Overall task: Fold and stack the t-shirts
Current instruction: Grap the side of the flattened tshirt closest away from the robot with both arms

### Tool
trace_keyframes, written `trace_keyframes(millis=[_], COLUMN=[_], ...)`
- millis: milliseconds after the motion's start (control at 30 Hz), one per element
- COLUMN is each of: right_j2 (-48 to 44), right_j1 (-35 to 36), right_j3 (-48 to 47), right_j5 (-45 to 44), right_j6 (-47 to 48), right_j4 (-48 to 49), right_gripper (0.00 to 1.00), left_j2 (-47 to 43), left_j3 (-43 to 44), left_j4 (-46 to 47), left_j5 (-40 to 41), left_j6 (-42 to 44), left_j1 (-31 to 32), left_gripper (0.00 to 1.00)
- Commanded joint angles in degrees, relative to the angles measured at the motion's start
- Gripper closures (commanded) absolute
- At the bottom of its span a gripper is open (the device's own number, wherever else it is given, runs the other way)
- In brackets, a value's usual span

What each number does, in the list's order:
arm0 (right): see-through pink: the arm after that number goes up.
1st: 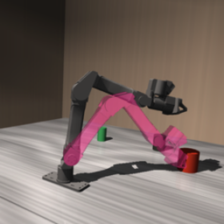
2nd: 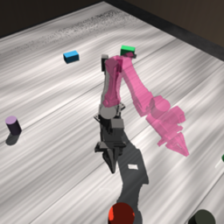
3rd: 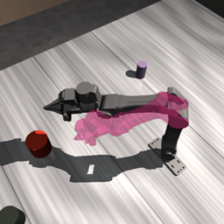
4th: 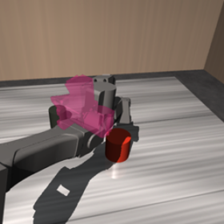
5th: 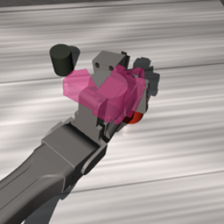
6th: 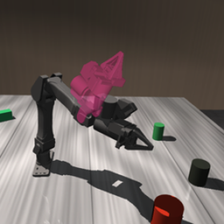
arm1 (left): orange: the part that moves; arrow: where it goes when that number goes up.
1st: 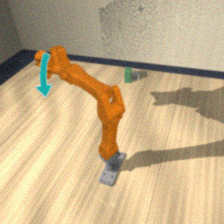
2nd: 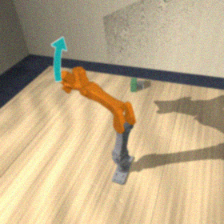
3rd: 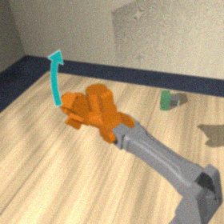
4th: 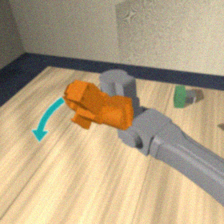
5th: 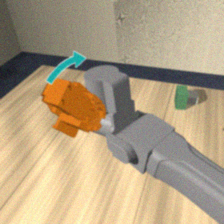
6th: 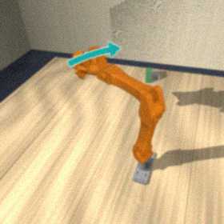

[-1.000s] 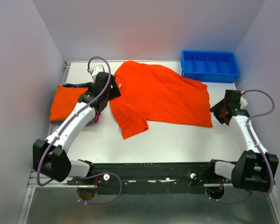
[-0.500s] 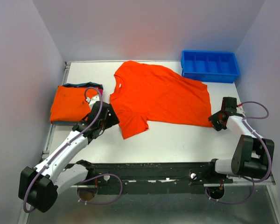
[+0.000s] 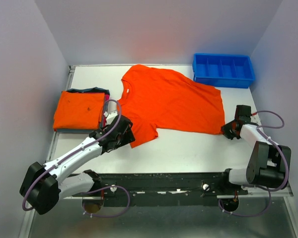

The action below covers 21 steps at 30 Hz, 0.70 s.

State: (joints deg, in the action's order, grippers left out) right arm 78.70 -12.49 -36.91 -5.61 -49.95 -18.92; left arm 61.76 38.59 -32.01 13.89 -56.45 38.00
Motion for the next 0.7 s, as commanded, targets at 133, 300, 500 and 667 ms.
trace_keyframes(millis=[133, 300, 500, 667], right_j2=[-3.9, -3.2, -4.8, -6.7], right_j1=[-0.5, -0.4, -0.4, -0.4], right_j3=[3.7, 3.3, 3.2, 3.1], right_j5=[2.4, 2.4, 3.0, 2.5], right_j6=[0.1, 0.3, 0.6, 0.8], right_j4=[1.0, 0.6, 0.2, -0.3], right_gripper=[0.73, 0.99, 0.99, 0.99], left_j2=[2.9, 7.1, 10.6, 13.9], left_j3=[-2.3, -1.5, -2.0, -3.0], left_j4=[1.9, 5.1, 5.7, 10.3], left_j5=[1.0, -0.8, -0.2, -1.8], left_j6=[-3.8, -2.3, -3.1, -3.8], left_j1=[1.1, 1.7, 2.0, 2.2], left_gripper=[0.34, 0.42, 0.41, 0.44])
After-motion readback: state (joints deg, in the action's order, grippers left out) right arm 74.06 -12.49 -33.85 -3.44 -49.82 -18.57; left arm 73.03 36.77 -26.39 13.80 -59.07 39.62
